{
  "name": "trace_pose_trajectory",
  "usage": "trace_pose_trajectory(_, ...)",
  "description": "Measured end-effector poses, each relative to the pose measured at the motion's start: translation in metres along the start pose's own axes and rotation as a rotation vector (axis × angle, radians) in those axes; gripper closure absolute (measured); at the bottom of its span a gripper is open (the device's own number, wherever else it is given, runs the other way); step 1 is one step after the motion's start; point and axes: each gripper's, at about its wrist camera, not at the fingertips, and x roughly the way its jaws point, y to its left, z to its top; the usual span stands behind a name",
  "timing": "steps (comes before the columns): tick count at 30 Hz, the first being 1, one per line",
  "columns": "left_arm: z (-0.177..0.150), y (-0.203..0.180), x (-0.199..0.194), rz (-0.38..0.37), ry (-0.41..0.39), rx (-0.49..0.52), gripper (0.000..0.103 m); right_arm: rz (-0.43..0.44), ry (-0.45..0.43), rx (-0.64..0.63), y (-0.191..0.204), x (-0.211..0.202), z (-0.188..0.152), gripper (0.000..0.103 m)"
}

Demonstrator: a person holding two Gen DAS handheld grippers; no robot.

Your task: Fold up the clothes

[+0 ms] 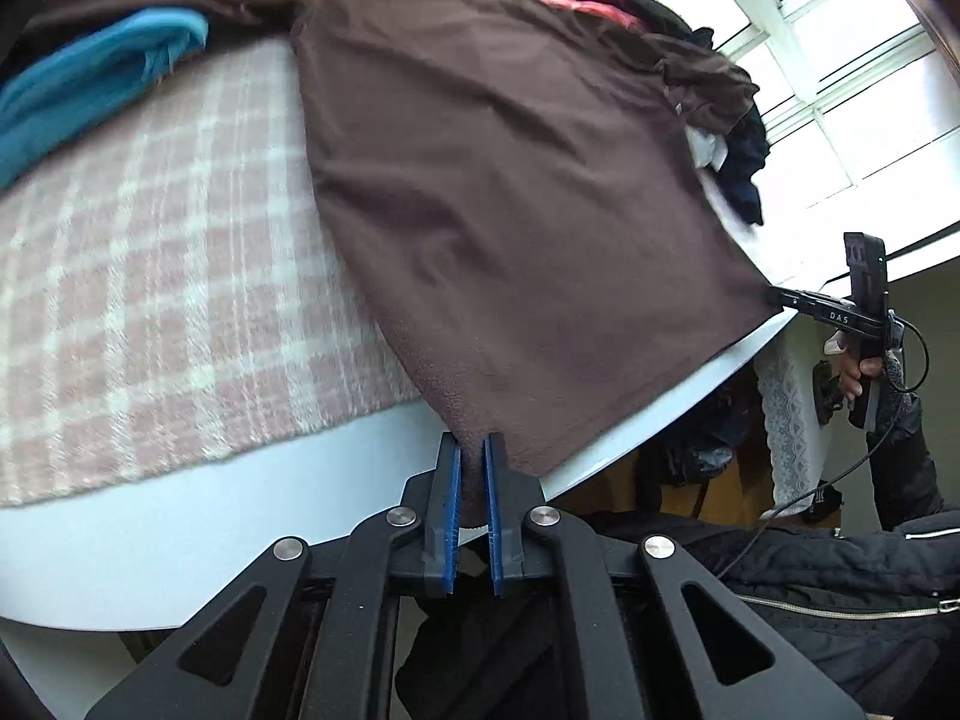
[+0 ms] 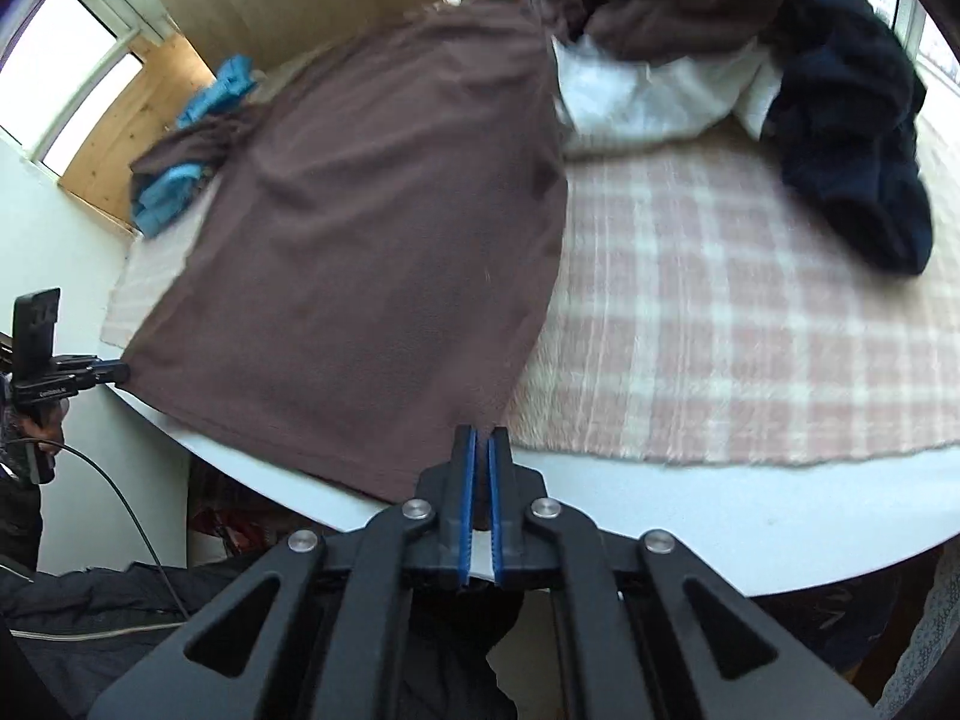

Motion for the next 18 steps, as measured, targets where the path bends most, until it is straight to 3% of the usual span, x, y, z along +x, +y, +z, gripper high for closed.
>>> trace_pose_trajectory(2,0.013,-0.020,-0.030,0.027,-0.089,0.038,0.096,0.024,-0.118,-0.025,0.009,-0.049,0.015,0.099)
trace_pose_trajectory(4,0.018,-0.025,-0.048,0.037,-0.142,0.072,0.096,0.021,-0.153,-0.030,0.013,-0.063,0.017,0.099)
trace_pose_trajectory(6,0.012,0.002,-0.047,0.017,-0.102,0.043,0.096,0.020,-0.085,0.005,0.005,-0.038,0.011,0.099)
trace_pose_trajectory(8,-0.010,0.039,-0.043,-0.004,-0.031,-0.002,0.096,-0.007,0.052,0.038,-0.009,-0.002,-0.010,0.099)
trace_pose_trajectory(11,-0.013,0.045,-0.043,0.008,-0.014,-0.017,0.097,-0.045,0.153,0.063,-0.026,0.021,-0.027,0.099)
trace_pose_trajectory(14,-0.017,0.051,-0.042,0.021,0.004,-0.032,0.097,-0.048,0.076,0.041,-0.025,-0.019,-0.006,0.099)
trace_pose_trajectory(16,-0.009,0.032,-0.087,0.056,-0.077,0.047,0.097,-0.072,0.015,-0.001,-0.016,-0.045,0.005,0.099)
trace_pose_trajectory(18,-0.007,0.016,-0.108,0.059,-0.125,0.091,0.097,-0.098,-0.019,-0.029,-0.008,-0.062,0.009,0.099)
